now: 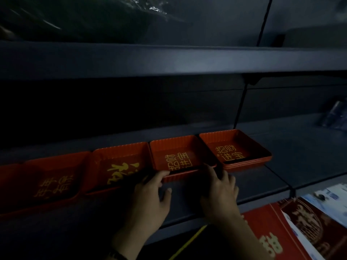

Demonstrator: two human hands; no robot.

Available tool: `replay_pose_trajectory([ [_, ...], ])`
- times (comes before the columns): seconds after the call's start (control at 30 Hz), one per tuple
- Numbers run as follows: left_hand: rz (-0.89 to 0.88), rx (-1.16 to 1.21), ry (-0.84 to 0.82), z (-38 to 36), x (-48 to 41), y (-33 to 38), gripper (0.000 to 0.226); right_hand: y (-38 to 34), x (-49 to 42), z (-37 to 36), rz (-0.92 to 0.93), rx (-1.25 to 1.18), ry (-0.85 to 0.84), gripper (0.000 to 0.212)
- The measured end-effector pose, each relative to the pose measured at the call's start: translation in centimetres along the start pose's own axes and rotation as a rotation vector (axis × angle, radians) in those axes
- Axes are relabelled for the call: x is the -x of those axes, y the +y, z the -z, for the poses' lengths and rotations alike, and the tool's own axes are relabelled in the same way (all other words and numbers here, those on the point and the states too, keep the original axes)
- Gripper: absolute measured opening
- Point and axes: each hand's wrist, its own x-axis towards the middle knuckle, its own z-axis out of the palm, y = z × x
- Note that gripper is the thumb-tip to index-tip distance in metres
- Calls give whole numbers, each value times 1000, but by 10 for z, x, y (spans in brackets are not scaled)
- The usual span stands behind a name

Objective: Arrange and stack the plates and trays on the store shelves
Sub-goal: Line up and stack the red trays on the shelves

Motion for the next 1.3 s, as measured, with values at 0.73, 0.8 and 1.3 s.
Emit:
replay_pose_trajectory([
  [0.73,-176,16,-92,13,59,-12,26,62,87,43,300,-164,32,49],
  [0.8,-163,-7,-130,24,67,-15,29,70,90,45,306,-110,1,51],
  [1.3,-264,-31,-170,34,127,20,26,23,143,4,712,-6,56,31],
])
